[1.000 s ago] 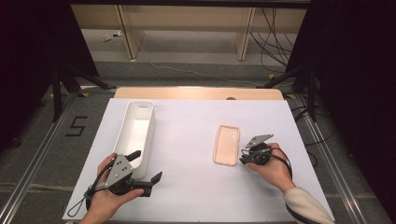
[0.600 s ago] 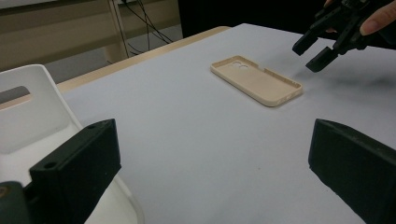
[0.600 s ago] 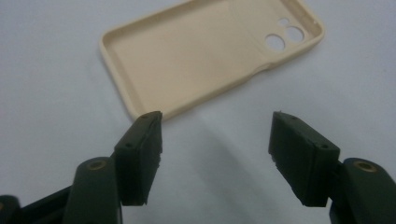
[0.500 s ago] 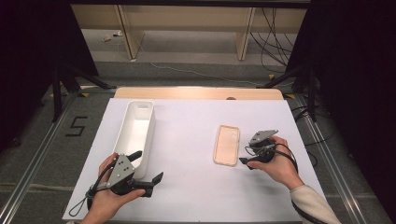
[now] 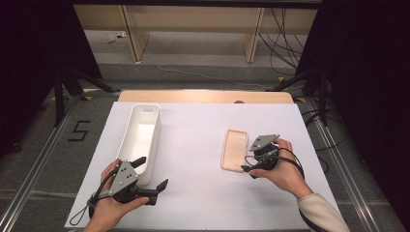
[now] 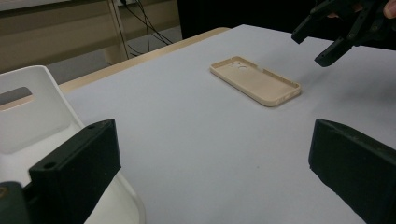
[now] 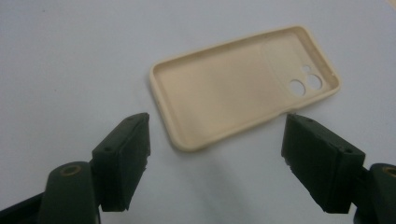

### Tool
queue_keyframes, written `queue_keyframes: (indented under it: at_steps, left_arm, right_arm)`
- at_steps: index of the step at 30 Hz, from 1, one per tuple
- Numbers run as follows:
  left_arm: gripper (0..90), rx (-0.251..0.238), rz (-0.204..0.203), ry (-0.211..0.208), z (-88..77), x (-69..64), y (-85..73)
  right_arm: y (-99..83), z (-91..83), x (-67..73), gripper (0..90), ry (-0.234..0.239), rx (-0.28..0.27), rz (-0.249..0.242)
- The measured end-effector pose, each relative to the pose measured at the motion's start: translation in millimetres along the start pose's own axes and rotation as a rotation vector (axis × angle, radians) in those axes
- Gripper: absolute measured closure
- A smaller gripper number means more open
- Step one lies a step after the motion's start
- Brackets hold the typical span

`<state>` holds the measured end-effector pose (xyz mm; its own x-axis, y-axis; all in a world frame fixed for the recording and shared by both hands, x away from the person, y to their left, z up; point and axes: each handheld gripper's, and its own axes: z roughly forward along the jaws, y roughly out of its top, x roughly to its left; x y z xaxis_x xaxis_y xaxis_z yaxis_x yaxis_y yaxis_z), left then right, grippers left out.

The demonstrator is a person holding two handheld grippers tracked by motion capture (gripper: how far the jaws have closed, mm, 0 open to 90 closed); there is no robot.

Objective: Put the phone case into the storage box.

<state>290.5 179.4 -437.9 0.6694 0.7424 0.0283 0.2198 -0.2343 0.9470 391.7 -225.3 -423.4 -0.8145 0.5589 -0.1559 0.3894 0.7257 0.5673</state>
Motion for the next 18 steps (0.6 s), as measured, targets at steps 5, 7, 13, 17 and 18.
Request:
queue_keyframes:
  at_steps: [5,7,13,17,18]
  left_arm:
    - [1.6,0.002,0.005,-0.002,0.6,-1.0,0.7]
    - [1.6,0.003,0.004,-0.006,1.0,-1.6,0.8]
    - [1.6,0.007,0.001,-0.011,1.9,-1.7,0.3]
    - [1.7,0.005,0.001,-0.011,1.6,-1.5,0.4]
    - [1.7,0.005,0.001,-0.012,1.6,-1.5,0.4]
  right_arm:
    - [8.5,6.1,5.0,25.3,-0.008,0.049,-0.070]
    - [10.2,9.2,6.4,25.8,-0.002,0.061,-0.085]
    - [12.9,19.5,4.9,26.4,0.002,0.095,-0.110]
    - [16.7,28.6,7.2,27.5,-0.007,0.123,-0.133]
    - [17.7,30.9,7.9,27.5,-0.006,0.131,-0.144]
